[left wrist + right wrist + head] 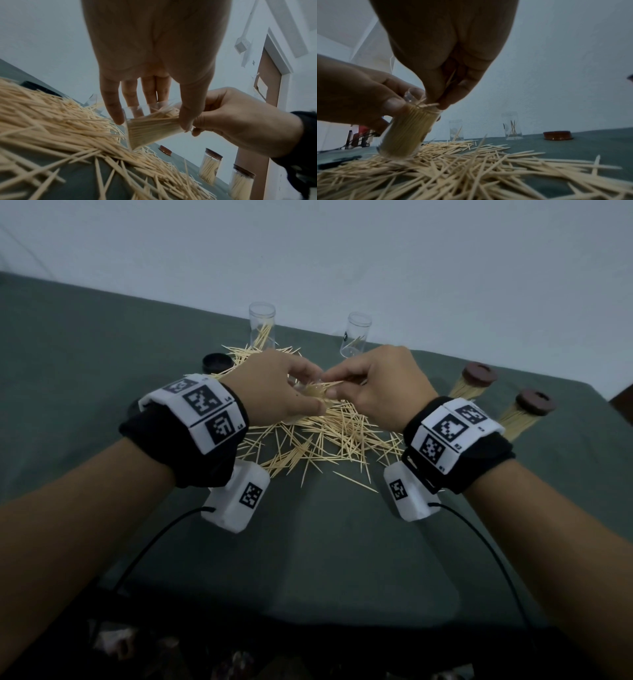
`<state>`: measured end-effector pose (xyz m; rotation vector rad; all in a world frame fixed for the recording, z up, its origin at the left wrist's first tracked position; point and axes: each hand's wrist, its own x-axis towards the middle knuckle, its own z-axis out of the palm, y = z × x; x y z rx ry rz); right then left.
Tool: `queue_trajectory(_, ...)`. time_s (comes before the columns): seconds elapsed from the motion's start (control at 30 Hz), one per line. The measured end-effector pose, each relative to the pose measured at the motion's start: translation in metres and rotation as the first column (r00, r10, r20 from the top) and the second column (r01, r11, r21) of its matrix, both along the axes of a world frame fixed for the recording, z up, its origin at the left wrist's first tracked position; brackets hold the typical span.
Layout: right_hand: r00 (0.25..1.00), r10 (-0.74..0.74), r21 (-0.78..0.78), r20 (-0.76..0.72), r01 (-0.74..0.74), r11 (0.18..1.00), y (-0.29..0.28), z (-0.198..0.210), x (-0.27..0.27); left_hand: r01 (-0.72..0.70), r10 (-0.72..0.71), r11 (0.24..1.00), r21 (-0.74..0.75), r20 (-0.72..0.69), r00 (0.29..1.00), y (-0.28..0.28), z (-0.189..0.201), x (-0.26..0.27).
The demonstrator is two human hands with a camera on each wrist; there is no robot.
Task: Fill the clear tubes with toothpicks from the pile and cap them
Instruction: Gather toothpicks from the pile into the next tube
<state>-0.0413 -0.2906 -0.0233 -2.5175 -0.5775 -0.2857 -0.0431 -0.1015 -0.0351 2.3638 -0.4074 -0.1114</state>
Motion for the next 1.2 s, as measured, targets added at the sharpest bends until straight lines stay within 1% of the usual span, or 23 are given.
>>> queue_trajectory(0.07,0.998,0.059,-0.01,-0.003,-0.059,0.998,-0.0015,-0.0006,0.002,-0.017,0.017,1.0,0.012,0.014,1.0,0.0021,0.0012,0.0004)
queue_trajectory(0.13,0.997,0.082,-0.021,-0.012,-0.082,0.996,-0.003,-0.0005,0.0043,-0.029,0.029,1.0,0.008,0.02,0.999,0.0039,0.0011,0.0011)
queue_trajectory(0.2,0.997,0.082,-0.021,0.0,-0.082,0.996,-0.0031,-0.0003,0.004,-0.012,0.012,1.0,-0.014,0.008,1.0,0.0034,0.0013,0.0004)
queue_trajectory(0.3,0.999,0.039,0.003,0.007,-0.039,0.999,-0.0008,0.0013,-0.0009,0.03,-0.03,0.999,-0.046,-0.005,1.0,0.0009,0.001,-0.0006)
queue_trajectory(0.37,0.999,0.038,0.005,0.015,-0.038,0.999,-0.0002,0.0016,-0.0018,0.031,-0.031,0.998,-0.061,-0.001,1.0,0.0009,0.0005,-0.001)
queue_trajectory(0.47,0.998,0.064,-0.038,0.014,-0.063,0.997,-0.0016,0.0036,0.0005,0.014,-0.013,0.997,-0.073,0.01,1.0,0.0037,0.0004,-0.0001)
queue_trajectory(0.57,0.996,0.043,-0.088,-0.074,-0.049,0.995,-0.0051,0.0051,0.0016,-0.007,0.009,0.996,-0.088,0.021,1.0,0.0058,0.0013,0.0001)
queue_trajectory(0.6,0.996,0.036,-0.097,-0.083,-0.044,0.994,-0.0054,0.0047,0.0011,-0.005,0.008,0.996,-0.09,0.028,1.0,0.0056,0.0016,-0.0003)
queue_trajectory(0.73,0.997,0.008,-0.083,-0.071,-0.014,0.996,-0.0043,0.0051,0.0006,0.01,-0.007,0.997,-0.075,0.034,0.999,0.005,0.0016,-0.0014)
queue_trajectory(0.87,0.998,-0.068,-0.048,-0.008,0.068,0.997,-0.0038,0.0052,0.0003,0.048,-0.047,0.998,-0.029,0.041,0.998,0.002,0.0022,-0.0026)
queue_trajectory(0.93,0.999,-0.044,-0.098,0.02,0.046,0.994,-0.0013,0.0033,-0.0025,0.05,-0.05,0.999,-0.009,0.053,0.997,0.0006,0.0013,-0.0029)
queue_trajectory(1.03,0.996,0.083,-0.216,0.036,-0.074,0.974,0.0025,0.0029,-0.0051,0.033,-0.033,0.999,-0.005,0.068,0.997,0.0022,-0.0006,-0.0028)
queue_trajectory(1.07,0.994,0.104,-0.276,0.038,-0.09,0.957,0.0033,0.0046,-0.005,0.029,-0.028,1.0,-0.007,0.072,0.997,0.0032,-0.0007,-0.0027)
queue_trajectory(1.13,0.993,0.104,-0.379,0.059,-0.074,0.922,0.0037,0.0068,-0.0032,0.024,-0.024,1.0,-0.004,0.086,0.996,0.0031,-0.0002,-0.0028)
queue_trajectory(1.2,0.993,0.079,-0.389,0.086,-0.04,0.921,0.0037,0.0057,-0.0019,0.022,-0.022,1.0,0.006,0.092,0.996,0.0015,0.0006,-0.0032)
